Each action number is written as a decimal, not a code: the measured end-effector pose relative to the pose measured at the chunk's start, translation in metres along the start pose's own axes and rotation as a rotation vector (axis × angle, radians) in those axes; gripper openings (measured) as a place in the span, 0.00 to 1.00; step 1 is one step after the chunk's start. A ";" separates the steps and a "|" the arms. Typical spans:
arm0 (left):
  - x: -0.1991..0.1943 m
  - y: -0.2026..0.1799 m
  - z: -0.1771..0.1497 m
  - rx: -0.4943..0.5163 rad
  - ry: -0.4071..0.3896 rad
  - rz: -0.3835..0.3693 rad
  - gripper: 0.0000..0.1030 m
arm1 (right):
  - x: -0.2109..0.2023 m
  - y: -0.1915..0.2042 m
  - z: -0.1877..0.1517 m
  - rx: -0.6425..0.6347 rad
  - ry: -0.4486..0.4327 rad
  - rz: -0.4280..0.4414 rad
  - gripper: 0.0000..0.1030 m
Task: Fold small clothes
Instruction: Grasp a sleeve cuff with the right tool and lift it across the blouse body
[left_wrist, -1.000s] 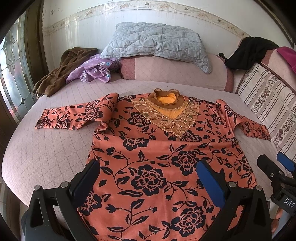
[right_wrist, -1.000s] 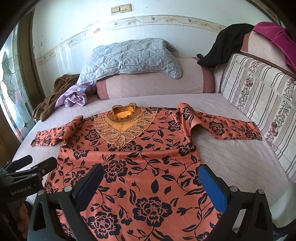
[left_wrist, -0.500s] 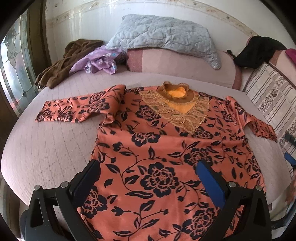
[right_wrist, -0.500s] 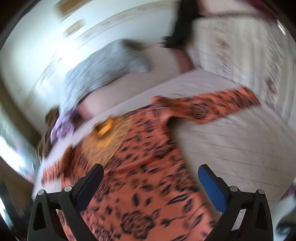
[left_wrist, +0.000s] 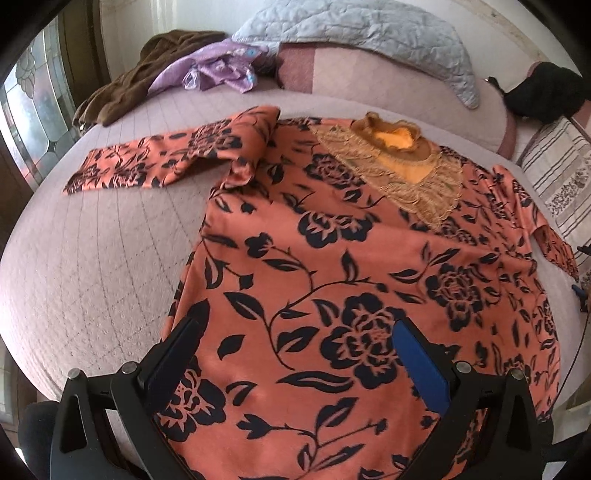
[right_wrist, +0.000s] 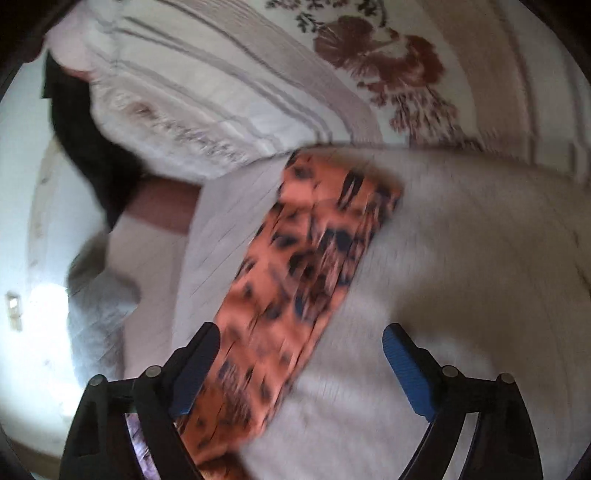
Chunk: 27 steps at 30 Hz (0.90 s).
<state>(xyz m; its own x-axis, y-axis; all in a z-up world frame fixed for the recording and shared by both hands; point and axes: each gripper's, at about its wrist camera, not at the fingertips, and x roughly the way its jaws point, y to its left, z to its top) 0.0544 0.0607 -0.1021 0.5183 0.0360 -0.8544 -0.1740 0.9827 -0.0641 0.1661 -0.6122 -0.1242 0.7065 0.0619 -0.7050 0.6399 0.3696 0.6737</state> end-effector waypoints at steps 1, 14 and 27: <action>0.003 0.002 0.000 -0.006 0.003 -0.003 1.00 | 0.005 0.003 0.005 -0.014 -0.016 -0.020 0.87; 0.038 0.016 -0.017 0.011 0.033 0.032 1.00 | 0.024 0.106 0.017 -0.429 -0.111 -0.268 0.08; 0.028 0.049 -0.017 -0.109 0.009 -0.157 1.00 | -0.037 0.312 -0.297 -0.889 0.104 0.447 0.14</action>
<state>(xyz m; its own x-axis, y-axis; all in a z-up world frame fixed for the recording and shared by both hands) 0.0463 0.1069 -0.1373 0.5387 -0.1187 -0.8341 -0.1812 0.9506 -0.2522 0.2500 -0.2240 0.0464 0.7702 0.4296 -0.4714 -0.1667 0.8490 0.5013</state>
